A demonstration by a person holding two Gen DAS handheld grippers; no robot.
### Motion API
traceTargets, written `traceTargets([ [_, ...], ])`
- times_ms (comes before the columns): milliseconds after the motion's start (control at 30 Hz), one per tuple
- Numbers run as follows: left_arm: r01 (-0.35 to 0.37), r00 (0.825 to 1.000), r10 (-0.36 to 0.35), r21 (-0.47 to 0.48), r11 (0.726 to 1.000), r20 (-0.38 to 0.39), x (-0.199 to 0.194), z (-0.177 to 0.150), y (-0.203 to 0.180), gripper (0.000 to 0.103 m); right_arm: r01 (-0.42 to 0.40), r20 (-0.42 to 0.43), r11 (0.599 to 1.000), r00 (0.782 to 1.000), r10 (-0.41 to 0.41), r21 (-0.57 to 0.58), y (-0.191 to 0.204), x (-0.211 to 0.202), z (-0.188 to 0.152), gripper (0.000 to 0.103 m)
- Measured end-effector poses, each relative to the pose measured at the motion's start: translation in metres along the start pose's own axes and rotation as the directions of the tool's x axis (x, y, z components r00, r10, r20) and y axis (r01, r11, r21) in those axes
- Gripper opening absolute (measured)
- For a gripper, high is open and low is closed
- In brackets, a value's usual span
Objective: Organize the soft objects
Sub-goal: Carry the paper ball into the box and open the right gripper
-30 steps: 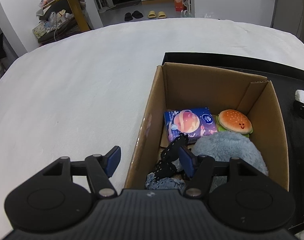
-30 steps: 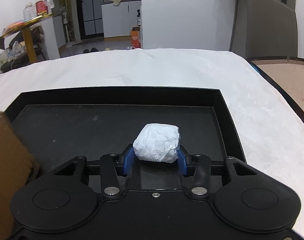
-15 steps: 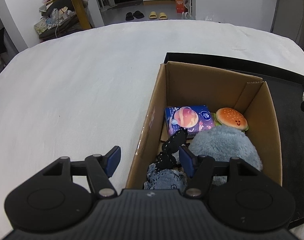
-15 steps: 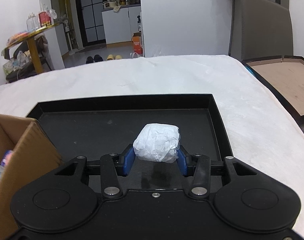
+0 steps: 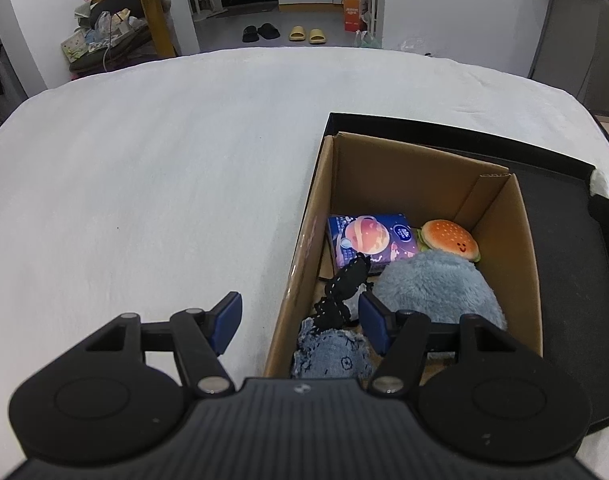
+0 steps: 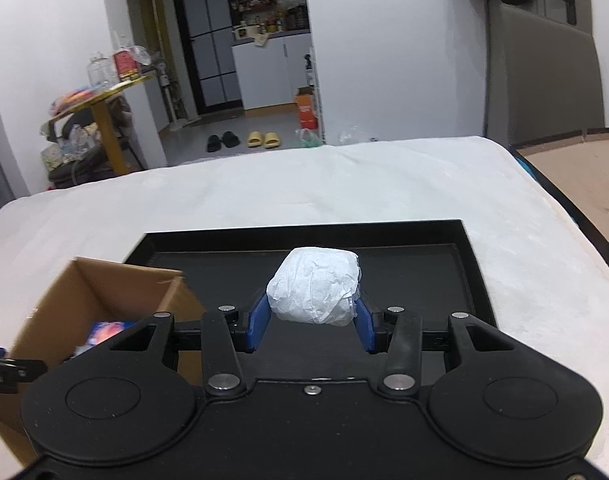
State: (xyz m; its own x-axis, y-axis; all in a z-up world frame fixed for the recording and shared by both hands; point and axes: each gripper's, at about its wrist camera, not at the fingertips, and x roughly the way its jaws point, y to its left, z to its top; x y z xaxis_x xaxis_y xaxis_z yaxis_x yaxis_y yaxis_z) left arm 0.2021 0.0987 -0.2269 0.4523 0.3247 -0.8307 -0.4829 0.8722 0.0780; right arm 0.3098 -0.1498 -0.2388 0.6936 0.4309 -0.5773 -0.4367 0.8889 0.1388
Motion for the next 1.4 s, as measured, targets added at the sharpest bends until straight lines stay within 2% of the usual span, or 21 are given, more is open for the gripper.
traceTargets([
  [433,0.056,0.998,-0.056,0.000,0.998,0.000,-0.010,-0.005,0.010,0.061,-0.089,-0.005,0.996,0.996,0.089,-0.022,0.032,-0.015,0.006,0.044],
  [733,0.112,0.994,-0.112,0.017,0.994,-0.013,-0.016,-0.009,0.011,0.055,-0.198,-0.038,0.978,0.980,0.196,-0.068,0.059,-0.031,0.008,0.044],
  [933,0.127,0.991,-0.127,0.012,0.992,-0.031,-0.017,-0.015,0.016,0.045,-0.261,-0.081,0.962,0.964,0.254,-0.084,0.075,-0.034,0.005,0.044],
  [1100,0.146,0.988,-0.146,0.001,0.989,-0.052,-0.014,-0.021,0.020,0.029,-0.303,-0.118,0.949,0.949,0.292,-0.088,0.084,-0.036,0.002,0.044],
  [1300,0.123,0.991,-0.123,-0.012,0.992,-0.050,-0.010,-0.022,0.025,0.010,-0.337,-0.168,0.938,0.932,0.320,-0.081,0.089,-0.036,-0.003,0.044],
  [1400,0.119,0.991,-0.120,-0.024,0.993,-0.056,-0.006,-0.020,0.030,0.009,-0.349,-0.185,0.934,0.925,0.331,-0.075,0.090,-0.037,-0.006,0.044],
])
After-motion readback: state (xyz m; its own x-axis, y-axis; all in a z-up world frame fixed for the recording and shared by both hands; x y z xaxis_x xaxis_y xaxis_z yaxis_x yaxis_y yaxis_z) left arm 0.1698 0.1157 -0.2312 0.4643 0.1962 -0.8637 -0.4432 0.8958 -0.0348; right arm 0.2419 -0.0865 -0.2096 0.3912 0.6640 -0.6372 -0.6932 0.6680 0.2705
